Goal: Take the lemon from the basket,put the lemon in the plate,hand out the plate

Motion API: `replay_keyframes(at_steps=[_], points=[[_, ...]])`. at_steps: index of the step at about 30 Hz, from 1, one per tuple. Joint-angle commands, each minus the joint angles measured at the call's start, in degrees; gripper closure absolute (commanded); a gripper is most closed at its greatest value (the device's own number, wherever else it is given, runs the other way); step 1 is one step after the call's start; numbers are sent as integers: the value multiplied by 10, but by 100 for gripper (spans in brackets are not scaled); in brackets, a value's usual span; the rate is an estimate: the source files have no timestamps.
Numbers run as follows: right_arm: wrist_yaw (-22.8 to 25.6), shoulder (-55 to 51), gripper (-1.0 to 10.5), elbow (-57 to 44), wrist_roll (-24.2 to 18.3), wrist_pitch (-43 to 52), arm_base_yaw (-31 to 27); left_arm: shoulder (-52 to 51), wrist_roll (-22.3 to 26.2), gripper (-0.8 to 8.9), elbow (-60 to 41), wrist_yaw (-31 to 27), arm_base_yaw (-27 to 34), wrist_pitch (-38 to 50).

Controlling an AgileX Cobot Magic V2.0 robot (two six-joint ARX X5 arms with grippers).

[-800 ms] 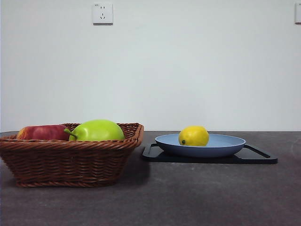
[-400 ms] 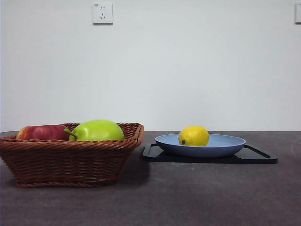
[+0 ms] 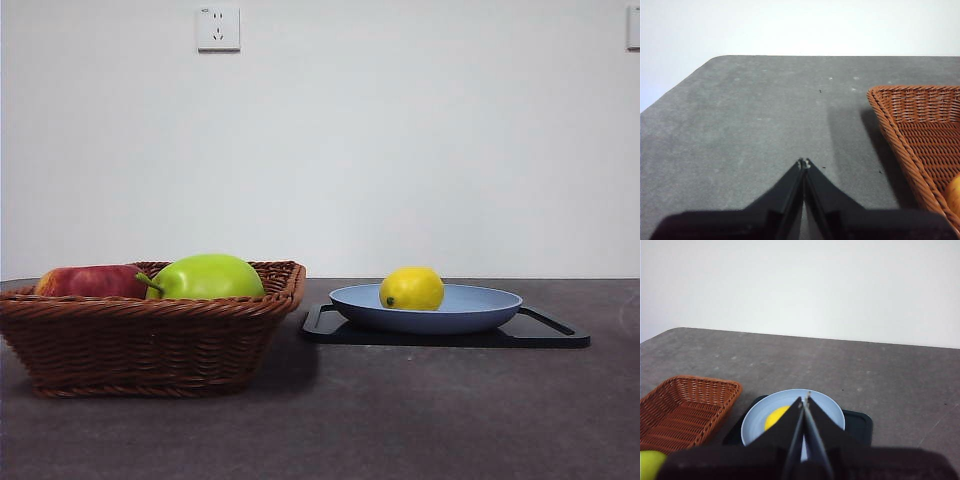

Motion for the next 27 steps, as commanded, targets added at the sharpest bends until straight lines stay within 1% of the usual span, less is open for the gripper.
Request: replay_keyframes(at_steps=[1, 2, 4, 7, 8, 9, 12, 13, 18, 21, 27], points=[[2, 1, 943, 4, 6, 7, 4, -2, 2, 805, -6, -1, 2, 7], [2, 1, 943, 4, 5, 7, 4, -2, 2, 805, -6, -1, 2, 7], [2, -3, 943, 4, -33, 2, 2, -2, 2, 805, -6, -1, 2, 7], [-3, -34, 943, -6, -44, -27, -29, -2, 2, 805, -6, -1, 2, 7], [-9, -43, 943, -14, -43, -28, -43, -2, 2, 805, -6, -1, 2, 7], [-29, -53, 943, -26, -40, -27, -62, -2, 2, 805, -6, -1, 2, 6], [-112, -88, 943, -77, -33, -17, -139, -2, 2, 805, -6, -1, 2, 7], [-130, -97, 943, -94, -30, -10, -160, -2, 2, 805, -6, -1, 2, 7], [-187, -153, 943, -193, 2, 40, -259, -2, 2, 805, -6, -1, 2, 7], [-196, -181, 943, -238, 17, 50, -292, -2, 2, 805, -6, -1, 2, 7], [-197, -209, 943, -282, 19, 49, -312, -2, 2, 805, -6, -1, 2, 7]])
